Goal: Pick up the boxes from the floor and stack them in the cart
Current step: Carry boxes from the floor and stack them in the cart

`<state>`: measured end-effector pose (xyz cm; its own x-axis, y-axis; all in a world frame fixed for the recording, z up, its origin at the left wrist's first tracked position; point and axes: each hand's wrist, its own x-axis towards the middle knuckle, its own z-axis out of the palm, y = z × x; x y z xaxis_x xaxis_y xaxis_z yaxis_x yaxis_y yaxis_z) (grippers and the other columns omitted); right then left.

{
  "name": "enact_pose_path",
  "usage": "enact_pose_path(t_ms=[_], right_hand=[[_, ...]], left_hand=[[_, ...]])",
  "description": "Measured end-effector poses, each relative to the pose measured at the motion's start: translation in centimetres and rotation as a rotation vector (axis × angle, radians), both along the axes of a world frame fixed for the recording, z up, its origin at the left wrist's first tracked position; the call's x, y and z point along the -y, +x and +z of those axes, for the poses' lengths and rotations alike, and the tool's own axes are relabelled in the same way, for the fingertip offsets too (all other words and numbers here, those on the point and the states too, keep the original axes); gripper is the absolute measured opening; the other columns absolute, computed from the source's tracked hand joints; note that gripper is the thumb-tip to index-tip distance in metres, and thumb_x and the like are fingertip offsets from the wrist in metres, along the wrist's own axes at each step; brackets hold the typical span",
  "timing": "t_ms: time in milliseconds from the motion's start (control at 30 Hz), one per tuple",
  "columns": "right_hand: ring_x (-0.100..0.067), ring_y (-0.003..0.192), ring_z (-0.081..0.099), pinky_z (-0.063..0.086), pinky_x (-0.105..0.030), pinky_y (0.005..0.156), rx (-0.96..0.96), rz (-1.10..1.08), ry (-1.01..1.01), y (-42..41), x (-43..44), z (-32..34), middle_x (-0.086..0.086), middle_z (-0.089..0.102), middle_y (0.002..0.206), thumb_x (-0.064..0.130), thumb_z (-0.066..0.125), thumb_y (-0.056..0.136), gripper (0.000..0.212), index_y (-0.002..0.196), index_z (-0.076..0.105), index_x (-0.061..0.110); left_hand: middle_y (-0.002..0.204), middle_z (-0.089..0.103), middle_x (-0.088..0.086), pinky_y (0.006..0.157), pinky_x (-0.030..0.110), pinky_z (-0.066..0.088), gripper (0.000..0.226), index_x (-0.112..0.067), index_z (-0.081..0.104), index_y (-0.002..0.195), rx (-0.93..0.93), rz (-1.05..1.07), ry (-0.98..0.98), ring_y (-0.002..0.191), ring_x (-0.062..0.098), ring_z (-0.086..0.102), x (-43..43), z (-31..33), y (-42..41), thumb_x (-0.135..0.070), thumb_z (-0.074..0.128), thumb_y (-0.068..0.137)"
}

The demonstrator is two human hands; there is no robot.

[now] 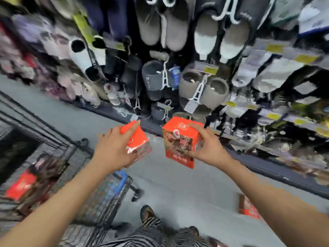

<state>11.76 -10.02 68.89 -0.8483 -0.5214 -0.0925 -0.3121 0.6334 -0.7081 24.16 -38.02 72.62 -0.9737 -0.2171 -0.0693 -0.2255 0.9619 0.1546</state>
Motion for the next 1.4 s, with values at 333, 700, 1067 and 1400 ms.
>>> enact_pose_path(t_ms=[333, 700, 1067, 1400], right_hand=[[-0.016, 0.115, 0.050, 0.034, -0.020, 0.099, 0.046, 0.426, -0.163, 1.2, 24.3, 0.9, -0.001, 0.051, 0.123, 0.021, 0.092, 0.058, 0.092, 0.138, 0.047, 0.028], [-0.012, 0.115, 0.045, 0.043, -0.032, 0.101, 0.226, 1.005, -0.044, 5.0, 41.7, -2.5, 0.001, 0.043, 0.121, 0.028, 0.087, 0.064, 0.093, 0.139, 0.035, 0.046], [-0.023, 0.130, 0.038, 0.029, -0.024, 0.099, 0.286, 1.142, 0.157, 9.6, 50.6, -9.4, -0.012, 0.036, 0.139, 0.008, 0.080, 0.074, 0.090, 0.144, 0.029, 0.032], [-0.016, 0.121, 0.034, 0.022, 0.011, 0.074, 0.268, 1.099, 0.292, 12.7, 55.0, -21.7, -0.006, 0.028, 0.137, 0.009, 0.079, 0.075, 0.087, 0.145, 0.030, 0.027]], left_hand=[[0.112, 0.050, 0.016, 0.080, 0.048, 0.051, 0.094, -0.041, 0.023, 0.149, 0.096, 0.500, -0.069, 0.099, 0.038, 0.054, 14.4, -2.2, 14.4, -0.072, 0.048, 0.064], [0.113, 0.050, 0.011, 0.086, 0.043, 0.046, 0.101, -0.044, 0.006, 0.151, 0.279, 0.834, -0.019, 0.100, 0.028, 0.052, 17.9, -5.2, 22.5, -0.095, 0.009, 0.063], [0.115, 0.050, 0.016, 0.088, 0.045, 0.048, 0.107, -0.041, 0.003, 0.151, 0.254, 0.964, 0.159, 0.105, 0.033, 0.052, 22.5, -11.6, 23.7, -0.096, -0.001, 0.059], [0.123, 0.053, 0.018, 0.093, 0.054, 0.042, 0.093, -0.041, 0.011, 0.150, 0.318, 0.746, 0.090, 0.112, 0.036, 0.051, 30.0, -25.0, 26.0, -0.065, 0.063, 0.076]])
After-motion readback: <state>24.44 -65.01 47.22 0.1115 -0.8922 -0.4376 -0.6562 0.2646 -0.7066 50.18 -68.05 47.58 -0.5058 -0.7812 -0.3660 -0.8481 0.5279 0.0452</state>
